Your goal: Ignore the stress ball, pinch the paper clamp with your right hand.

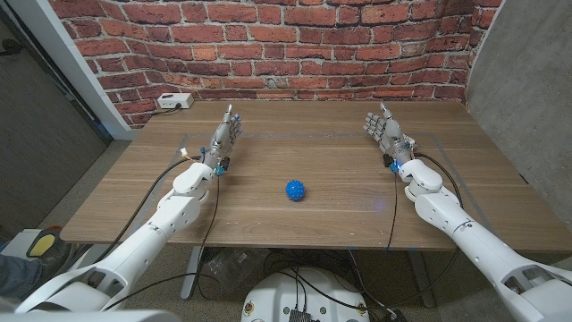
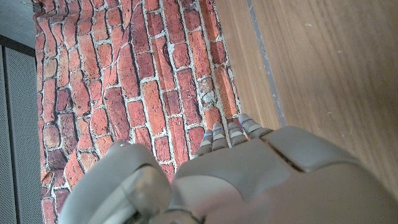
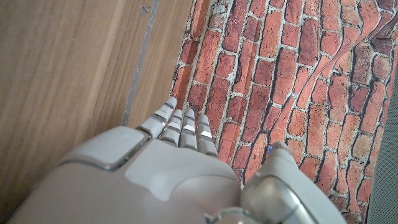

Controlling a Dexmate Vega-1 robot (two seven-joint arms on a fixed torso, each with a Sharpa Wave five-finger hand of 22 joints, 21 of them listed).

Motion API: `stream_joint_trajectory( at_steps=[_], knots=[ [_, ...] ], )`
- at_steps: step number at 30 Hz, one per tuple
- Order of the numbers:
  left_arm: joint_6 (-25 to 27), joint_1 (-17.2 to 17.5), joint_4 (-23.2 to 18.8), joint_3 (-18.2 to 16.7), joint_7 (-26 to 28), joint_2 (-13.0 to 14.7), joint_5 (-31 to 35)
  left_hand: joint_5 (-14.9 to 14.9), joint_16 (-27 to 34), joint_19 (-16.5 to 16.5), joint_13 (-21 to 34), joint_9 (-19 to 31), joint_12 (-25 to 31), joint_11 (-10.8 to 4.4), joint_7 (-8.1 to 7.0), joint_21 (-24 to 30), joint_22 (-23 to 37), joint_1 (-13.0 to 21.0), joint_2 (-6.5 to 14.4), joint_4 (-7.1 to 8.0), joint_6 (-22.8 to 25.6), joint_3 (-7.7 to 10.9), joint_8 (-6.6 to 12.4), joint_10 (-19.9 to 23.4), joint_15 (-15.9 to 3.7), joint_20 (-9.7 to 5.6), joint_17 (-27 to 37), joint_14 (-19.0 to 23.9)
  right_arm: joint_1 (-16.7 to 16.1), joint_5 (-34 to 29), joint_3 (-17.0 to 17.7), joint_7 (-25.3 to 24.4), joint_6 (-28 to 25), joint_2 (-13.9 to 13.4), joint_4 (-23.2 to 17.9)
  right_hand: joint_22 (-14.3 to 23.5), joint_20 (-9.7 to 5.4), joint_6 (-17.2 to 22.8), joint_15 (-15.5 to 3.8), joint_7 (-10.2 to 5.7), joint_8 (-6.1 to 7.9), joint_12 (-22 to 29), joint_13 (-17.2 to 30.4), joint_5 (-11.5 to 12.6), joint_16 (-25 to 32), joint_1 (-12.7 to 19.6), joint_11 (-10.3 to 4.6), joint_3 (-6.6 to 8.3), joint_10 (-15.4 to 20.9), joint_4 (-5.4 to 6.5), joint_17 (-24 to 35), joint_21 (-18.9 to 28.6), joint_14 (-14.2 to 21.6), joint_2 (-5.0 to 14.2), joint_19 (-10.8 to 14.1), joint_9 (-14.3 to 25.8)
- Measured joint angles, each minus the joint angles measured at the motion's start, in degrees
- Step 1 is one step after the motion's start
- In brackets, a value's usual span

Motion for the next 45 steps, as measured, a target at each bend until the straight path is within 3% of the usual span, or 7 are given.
stream_joint_trajectory(
  at_steps=[5,13,22,27,34,41,45],
  knots=[
    [0.0,0.3,-0.7,-0.3,-0.3,0.4,-0.4,0.0,0.0,0.0,0.0,0.0,0.0,-0.01,0.00,0.0,0.0,0.5,0.5,0.00,0.0,0.00,0.22,0.0,0.00,0.00,0.0,0.0,-0.3,-0.1,0.3,0.1,1.1,0.0,0.0,0.0,0.00,0.1,0.09,-0.12,0.00,0.0,0.0,0.0,0.2,0.0,0.13,0.00,-0.1,0.00,0.0,0.0,-0.1,0.00,0.0,0.0],
    [0.0,1.3,-2.9,-0.6,-0.7,1.8,-0.4,0.0,0.2,0.0,0.0,0.0,0.2,0.45,0.42,-0.2,0.0,0.5,0.4,0.23,0.4,-0.23,0.44,0.5,0.02,0.01,0.0,0.0,-1.8,-0.6,1.1,-0.5,2.6,-0.9,-1.8,0.0,-0.07,3.8,0.13,-2.18,1.89,1.0,0.3,0.0,0.6,0.3,0.05,0.23,1.3,-0.24,0.0,0.0,1.1,0.30,0.7,0.3],
    [0.0,2.1,-5.2,-0.7,-1.1,3.5,0.2,0.0,0.9,0.8,0.0,0.0,1.1,0.70,0.35,-0.2,0.0,0.5,0.5,-0.02,2.3,-0.48,0.88,2.8,0.43,0.08,0.0,2.2,-3.4,-0.9,2.2,-0.1,4.2,-2.7,-3.9,0.0,-0.11,3.5,-0.12,-2.61,1.66,1.3,0.3,0.0,0.9,0.4,-0.41,0.23,2.5,-0.24,0.0,0.4,2.0,0.39,1.7,0.3],
    [-0.4,2.1,-5.6,-0.7,-1.2,3.7,0.9,0.0,1.3,3.5,0.0,0.0,1.6,1.63,0.84,-0.2,0.0,0.8,0.8,-0.26,4.6,-0.71,1.69,5.2,0.90,0.14,0.0,4.7,-3.9,-0.8,3.0,1.1,5.2,-3.9,-4.5,0.0,-0.17,4.3,-0.55,-4.75,1.66,1.3,0.2,0.2,0.9,0.6,-2.06,0.46,2.9,-0.48,0.0,0.4,2.4,0.55,1.9,0.3],
    [-1.1,1.9,-6.1,-0.4,-0.1,3.2,2.3,0.0,1.3,4.5,0.0,0.0,2.0,1.79,0.82,-0.2,0.0,1.4,1.0,-0.50,5.7,-0.95,1.69,6.2,1.02,0.08,0.0,5.6,-4.6,-0.4,4.4,2.4,6.5,-5.7,-5.3,0.0,-0.02,4.6,-0.97,-4.18,1.66,1.7,0.0,0.2,0.9,1.4,-2.89,0.45,4.1,-0.97,0.0,0.4,3.4,0.90,3.1,0.3],
    [-1.2,1.6,-6.9,0.3,1.6,3.0,4.1,0.0,1.3,4.6,0.0,0.0,2.0,1.53,0.90,-0.2,0.0,1.6,1.1,-0.50,6.3,-0.95,1.91,6.9,1.02,0.01,0.0,6.2,-5.0,-0.5,5.8,3.6,8.2,-7.7,-5.7,0.0,-0.09,4.8,-1.08,-4.01,1.66,2.2,0.1,0.2,1.1,1.9,-4.73,0.78,6.0,-1.29,0.0,0.9,4.6,0.97,4.0,0.1],
    [-0.7,1.5,-7.7,0.6,2.5,3.1,4.9,0.0,1.3,4.6,0.0,0.0,2.0,1.53,0.90,-0.2,0.0,1.6,1.1,-0.50,6.7,-0.95,1.91,6.9,0.80,0.01,0.0,6.4,-5.1,-1.4,6.4,4.3,9.0,-9.1,-5.6,0.0,-0.18,5.1,-1.39,-5.58,1.66,2.6,0.1,0.2,1.1,2.1,-6.09,0.78,7.3,-1.77,0.0,0.9,5.9,1.20,5.3,0.1]
  ],
)
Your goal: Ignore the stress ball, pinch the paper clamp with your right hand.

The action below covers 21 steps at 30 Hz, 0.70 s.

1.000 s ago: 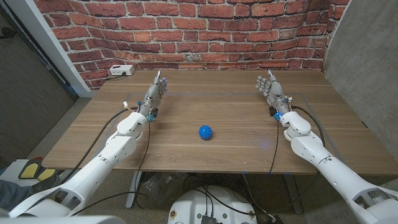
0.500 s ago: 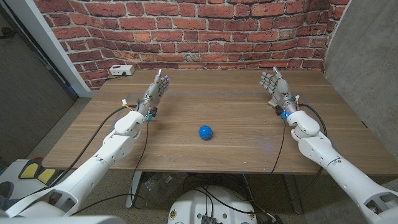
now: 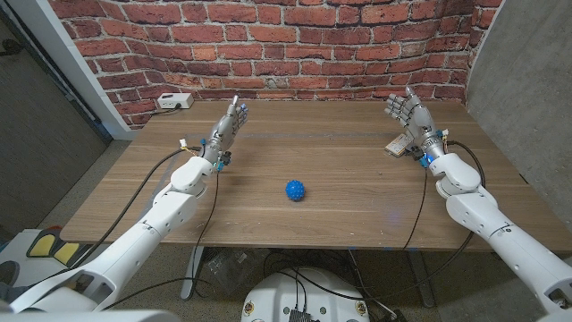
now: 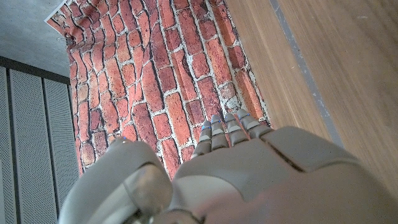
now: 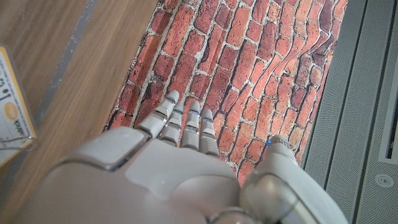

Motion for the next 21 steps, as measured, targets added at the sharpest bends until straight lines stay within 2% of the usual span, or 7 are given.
stream_joint_trajectory(
  at_steps=[4,8,11,16,21],
  knots=[
    [0.7,0.1,-0.9,0.1,1.0,0.3,0.7,0.0,0.0,0.0,0.0,0.0,0.0,0.29,0.00,-0.2,0.0,0.0,0.0,0.00,0.0,0.00,0.00,0.3,0.00,0.00,0.0,0.0,0.6,-1.2,0.2,0.9,0.6,-1.4,0.9,0.2,-0.01,0.9,-0.30,-1.36,0.03,0.1,0.0,0.0,0.4,0.2,-1.45,0.16,1.2,-0.16,0.0,0.5,1.5,0.24,1.3,0.0],
    [1.4,0.6,-2.0,0.1,1.9,0.6,1.1,0.0,0.0,0.0,0.0,0.0,0.0,0.06,0.00,-0.3,0.0,0.0,0.0,0.00,0.0,0.00,0.00,0.5,0.01,0.00,0.0,0.0,1.5,-2.2,0.2,2.0,1.2,-2.3,2.1,0.3,-0.09,3.9,-0.90,-2.63,1.18,0.4,0.0,0.0,0.4,1.2,-2.43,0.65,2.2,-0.64,-0.1,0.9,3.2,0.97,3.0,0.3],
    [1.8,0.9,-2.7,0.1,2.6,0.8,1.4,0.0,0.0,0.0,0.0,0.0,0.0,0.07,0.00,-0.4,0.0,0.4,0.4,0.00,0.0,0.00,0.00,0.5,-0.19,0.00,0.0,0.2,2.4,-2.9,0.2,3.0,2.0,-2.8,3.2,0.3,-0.01,6.3,-1.09,-3.33,1.97,0.9,0.0,0.0,0.4,2.0,-2.64,1.12,4.1,-1.11,-0.1,1.1,5.0,1.32,4.4,0.7],
    [3.0,2.1,-4.9,-0.1,4.6,1.4,2.1,0.0,0.0,0.0,0.0,0.0,0.0,0.07,0.20,-0.7,0.0,0.5,0.5,-0.24,0.2,-0.24,0.00,0.5,-0.07,0.00,0.0,0.3,4.9,-4.3,-0.3,4.9,4.2,-3.5,6.9,0.3,-0.22,5.9,-1.23,-4.48,1.66,1.2,0.0,0.0,0.4,4.1,-3.96,2.04,5.4,-2.03,-0.1,1.4,6.8,1.89,6.0,0.7],
    [4.0,3.1,-6.8,-0.4,6.5,1.8,2.8,0.0,0.0,0.0,0.0,0.0,0.0,-0.12,0.20,-0.7,0.0,0.5,0.5,-0.24,0.2,-0.24,0.00,0.7,-0.07,0.00,0.0,0.3,6.9,-5.8,-0.8,6.5,6.2,-4.2,10.0,0.3,-0.14,5.4,-1.62,-5.04,1.27,1.2,0.0,-0.2,0.4,5.4,-4.46,2.52,6.5,-2.83,-0.1,1.7,8.2,2.03,7.1,0.7]
  ],
)
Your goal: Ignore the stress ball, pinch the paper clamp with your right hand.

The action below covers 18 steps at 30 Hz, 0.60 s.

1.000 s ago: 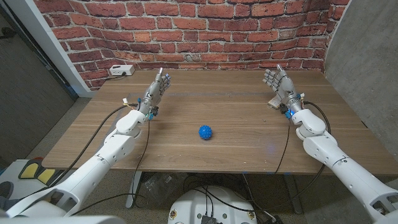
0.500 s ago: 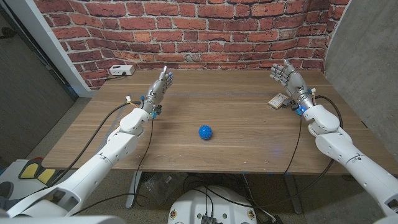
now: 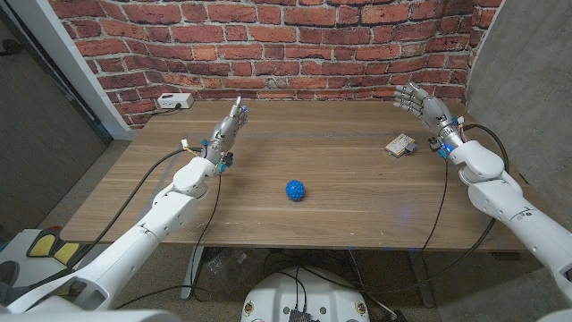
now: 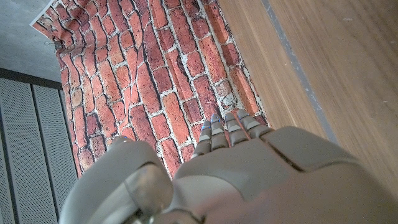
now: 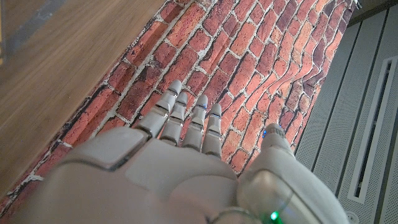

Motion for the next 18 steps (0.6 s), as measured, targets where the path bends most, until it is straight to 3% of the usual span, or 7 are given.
stream_joint_trajectory(
  at_steps=[7,12,18],
  knots=[
    [1.0,2.1,-3.1,-0.5,3.0,0.4,1.1,0.0,0.0,0.0,0.0,0.0,0.0,0.00,0.00,-0.2,0.0,0.0,0.0,0.00,0.0,0.00,0.00,0.0,0.00,0.00,0.0,0.0,2.6,-2.7,-0.8,2.0,3.2,-1.8,3.7,0.0,-0.08,-0.6,-0.19,-1.18,-0.43,0.0,0.0,-0.1,0.0,1.4,-0.33,0.33,0.1,-0.65,0.0,0.0,1.1,-0.31,1.1,-0.2],
    [1.5,3.5,-5.1,-0.8,4.9,0.5,1.9,0.0,0.0,0.0,0.0,0.0,0.0,0.00,-0.30,-0.2,0.0,0.2,0.2,0.00,0.3,0.00,0.00,0.0,0.00,0.00,0.0,0.0,3.8,-5.1,-1.2,2.3,5.4,-2.9,5.4,-0.2,-0.18,1.0,-0.85,-2.75,-0.43,0.0,0.0,-0.1,0.0,5.6,-1.45,1.27,1.0,-2.07,0.0,0.0,2.4,-1.16,2.5,-0.4],
    [2.1,5.2,-7.3,-1.0,7.2,0.7,3.1,0.0,0.0,-0.4,0.0,0.0,0.0,0.00,-0.30,-0.7,0.0,0.4,0.4,0.00,0.3,0.01,0.00,0.0,0.00,0.00,0.0,0.0,6.2,-9.8,-2.2,1.5,9.0,-4.6,8.2,-0.2,-0.17,2.2,-1.33,-3.40,-0.16,-0.1,0.0,-0.1,0.0,8.3,-1.95,1.66,1.5,-2.45,0.0,0.0,2.9,-2.47,3.5,-0.4]
  ],
)
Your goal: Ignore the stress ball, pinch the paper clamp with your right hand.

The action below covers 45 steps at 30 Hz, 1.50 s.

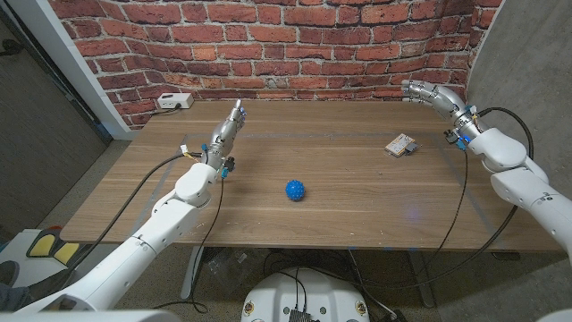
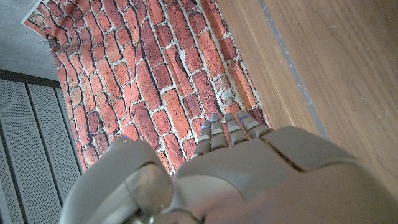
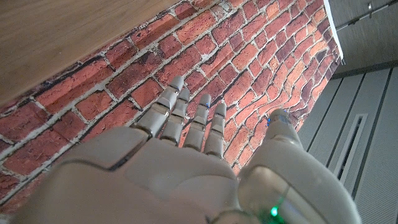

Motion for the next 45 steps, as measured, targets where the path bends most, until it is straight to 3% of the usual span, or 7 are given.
stream_joint_trajectory(
  at_steps=[4,10,12,15,21,31,45],
  knots=[
    [0.5,0.4,-0.6,-0.1,1.3,0.0,0.7,0.0,0.0,0.0,0.0,0.1,0.0,0.00,0.00,0.0,0.0,0.0,0.0,0.00,0.0,0.00,0.00,0.0,0.00,0.00,0.0,0.0,1.5,-1.3,-0.6,-0.5,0.9,-0.7,1.8,0.0,0.00,0.0,0.00,-0.03,0.00,-0.2,0.0,0.3,-0.3,2.1,-0.26,0.33,-0.3,-0.30,0.0,0.0,0.0,-0.40,0.0,0.0],
    [1.2,1.9,-2.9,-0.3,2.9,0.2,1.7,0.0,0.0,0.0,0.0,0.3,0.0,0.00,0.00,-0.4,0.0,0.2,-0.2,0.00,0.0,0.00,0.00,0.0,0.00,0.00,0.0,0.0,4.5,-8.8,-2.0,-3.7,6.0,-1.8,5.5,0.0,-0.12,-0.3,-0.52,-0.24,-0.27,-0.6,0.0,0.7,-0.5,5.1,-0.53,0.97,-0.5,-0.14,0.0,0.0,0.1,-0.86,0.9,0.0],
    [1.5,2.1,-3.3,-0.3,3.4,0.2,2.0,0.0,0.0,0.0,0.0,0.3,0.0,0.00,0.00,-0.4,0.0,0.5,-0.5,0.00,0.0,0.00,0.00,0.0,0.00,0.00,0.0,0.0,5.6,-10.5,-2.5,-4.5,7.1,-2.3,6.7,0.0,-0.01,-0.6,-0.52,-0.95,-0.49,-0.9,0.0,0.7,-0.7,6.1,-0.64,1.36,-0.7,-0.22,0.0,0.0,0.1,-1.23,1.2,0.0],
    [1.7,2.6,-4.1,-0.3,3.8,0.1,2.4,0.0,0.0,0.0,0.0,0.3,0.0,0.00,0.00,-0.4,0.0,0.5,-0.5,0.00,0.0,0.00,0.00,0.0,0.00,0.00,0.0,0.0,6.8,-15.9,-3.0,-7.7,9.8,-2.8,7.9,0.0,-0.11,-2.0,-0.81,-2.05,-1.16,-1.3,0.0,0.9,-0.7,8.4,-1.40,1.52,-1.4,-0.06,0.0,0.0,0.4,-2.22,1.3,0.0],
    [2.0,3.0,-5.2,-0.4,4.4,0.0,2.8,0.0,-0.3,0.0,0.0,0.3,-0.4,0.00,0.00,-0.4,0.0,1.0,0.0,0.00,0.0,0.00,0.00,0.0,0.00,0.03,0.0,0.0,8.2,-27.5,-3.7,-15.8,12.4,-3.9,9.0,0.0,-0.11,-2.3,-1.05,-2.26,-1.35,-1.6,0.0,0.9,-0.7,9.7,-2.05,1.52,-1.4,-0.06,0.0,0.0,0.2,-3.03,2.0,0.0],
    [2.7,2.9,-5.7,-0.4,5.4,-0.3,4.1,0.0,-0.3,-0.6,0.0,0.3,-0.4,0.00,0.21,-0.9,0.0,0.6,0.3,-0.16,0.2,-0.16,-0.24,0.0,0.00,-0.01,0.0,0.0,13.2,-42.9,-8.4,-26.5,12.6,-8.4,9.7,0.0,-0.11,-2.3,-1.64,-2.26,-1.34,-2.5,0.0,1.3,-1.6,13.3,-2.84,2.39,-2.7,0.33,0.0,-0.3,-3.1,-4.08,2.0,0.0],
    [3.2,2.4,-5.6,-0.4,6.2,-1.0,4.7,0.0,-0.3,-0.6,0.0,0.3,-0.4,-0.31,-0.10,-1.3,0.0,0.6,0.3,-0.16,0.5,-0.16,-0.24,0.3,-0.31,0.00,0.0,0.3,18.8,-56.8,-15.0,-33.8,10.2,-12.7,8.2,0.0,-0.11,-3.8,-1.83,-2.83,-1.57,-2.7,0.0,1.8,-1.6,14.3,-3.16,2.38,-3.0,0.33,0.0,-0.7,-3.7,-4.61,1.9,0.0]
  ],
)
